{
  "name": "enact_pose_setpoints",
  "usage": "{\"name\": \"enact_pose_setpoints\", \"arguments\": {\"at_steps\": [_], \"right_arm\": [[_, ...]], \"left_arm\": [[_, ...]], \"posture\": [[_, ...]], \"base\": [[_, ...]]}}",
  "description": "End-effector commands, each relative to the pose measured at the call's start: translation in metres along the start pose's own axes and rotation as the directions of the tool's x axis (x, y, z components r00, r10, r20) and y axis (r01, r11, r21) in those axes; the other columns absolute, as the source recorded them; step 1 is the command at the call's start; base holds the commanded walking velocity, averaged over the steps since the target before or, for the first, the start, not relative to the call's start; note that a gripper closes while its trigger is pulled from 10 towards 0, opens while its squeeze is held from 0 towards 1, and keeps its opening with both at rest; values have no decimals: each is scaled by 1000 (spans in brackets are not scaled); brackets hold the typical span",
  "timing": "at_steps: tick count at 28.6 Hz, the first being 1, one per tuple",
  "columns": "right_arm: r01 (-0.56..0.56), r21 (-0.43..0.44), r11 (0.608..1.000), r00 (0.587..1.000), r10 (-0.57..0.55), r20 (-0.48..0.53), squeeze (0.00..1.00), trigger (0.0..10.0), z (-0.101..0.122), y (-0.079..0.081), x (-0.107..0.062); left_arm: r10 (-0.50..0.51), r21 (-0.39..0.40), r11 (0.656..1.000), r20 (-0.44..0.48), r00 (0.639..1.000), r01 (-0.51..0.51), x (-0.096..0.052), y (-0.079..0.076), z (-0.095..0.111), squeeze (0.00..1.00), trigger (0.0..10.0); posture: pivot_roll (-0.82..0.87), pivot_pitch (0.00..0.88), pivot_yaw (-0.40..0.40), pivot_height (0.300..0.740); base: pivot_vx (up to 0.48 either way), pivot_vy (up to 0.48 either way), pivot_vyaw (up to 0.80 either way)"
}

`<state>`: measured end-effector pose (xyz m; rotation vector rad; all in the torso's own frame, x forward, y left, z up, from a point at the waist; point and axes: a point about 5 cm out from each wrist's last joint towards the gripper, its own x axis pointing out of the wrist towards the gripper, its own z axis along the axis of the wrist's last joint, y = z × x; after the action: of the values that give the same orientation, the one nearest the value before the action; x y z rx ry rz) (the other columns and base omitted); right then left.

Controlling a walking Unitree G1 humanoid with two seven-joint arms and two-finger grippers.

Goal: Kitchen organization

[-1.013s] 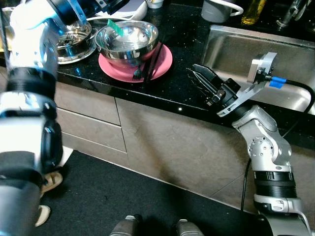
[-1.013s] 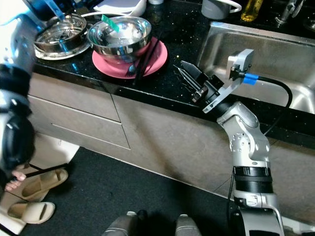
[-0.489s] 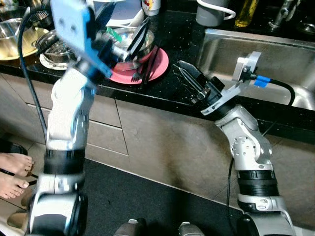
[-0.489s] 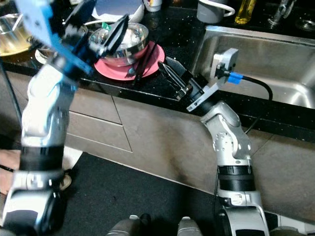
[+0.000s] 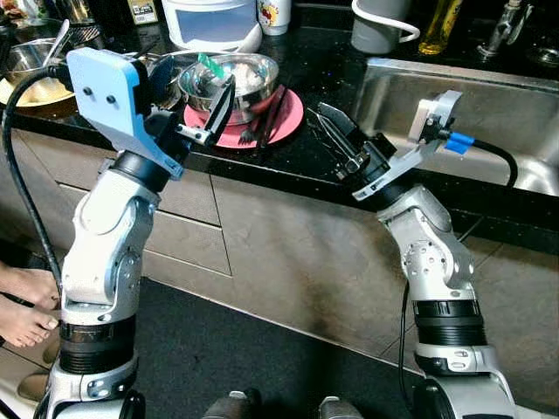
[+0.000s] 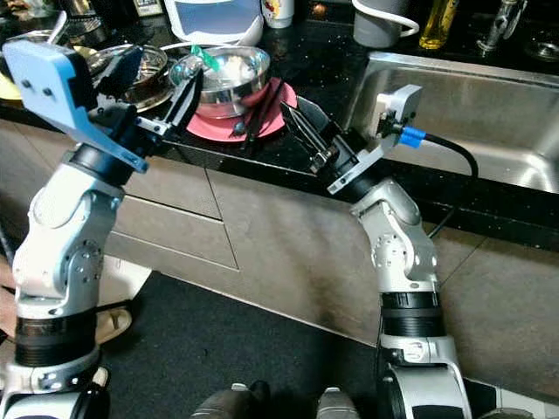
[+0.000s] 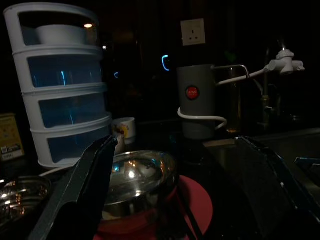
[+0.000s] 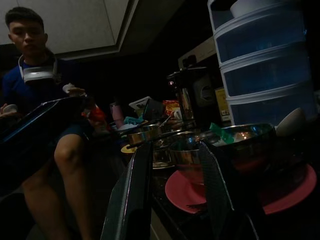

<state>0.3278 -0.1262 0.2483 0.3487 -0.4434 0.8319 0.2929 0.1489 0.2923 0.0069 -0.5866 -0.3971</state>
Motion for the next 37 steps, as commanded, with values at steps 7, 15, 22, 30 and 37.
{"name": "enact_pose_setpoints", "arguments": {"at_steps": [7, 15, 22, 30, 37], "right_arm": [[-8, -3, 1000, 1000, 8, -1, 0, 10000, -2, 2, 2], [-18, 1, 1000, 1000, 18, 2, 0, 10000, -1, 3, 3], [-27, 4, 1000, 1000, 27, 3, 0, 10000, -1, 5, 4], [-35, 6, 999, 999, 35, 9, 0, 10000, 1, 5, 4], [-40, 7, 999, 999, 40, 11, 0, 10000, 2, 6, 4]], "left_arm": [[-14, -16, 1000, -20, 1000, 14, -3, -5, 1, 0, 10000], [-21, -26, 999, -21, 1000, 21, -1, -8, 4, 0, 10000], [-33, -28, 999, -12, 999, 32, 1, -8, 7, 0, 10000], [-42, -42, 998, -11, 999, 42, 2, -12, 7, 0, 10000], [-48, -48, 998, -11, 999, 48, 3, -14, 6, 0, 10000]], "posture": [[22, 85, 10, 740], [24, 87, 6, 740], [23, 88, 4, 740], [21, 88, 3, 740], [20, 86, 3, 740]], "base": [[241, 0, 0], [308, 0, 0], [320, 0, 0], [328, 0, 0], [329, 0, 0]]}}
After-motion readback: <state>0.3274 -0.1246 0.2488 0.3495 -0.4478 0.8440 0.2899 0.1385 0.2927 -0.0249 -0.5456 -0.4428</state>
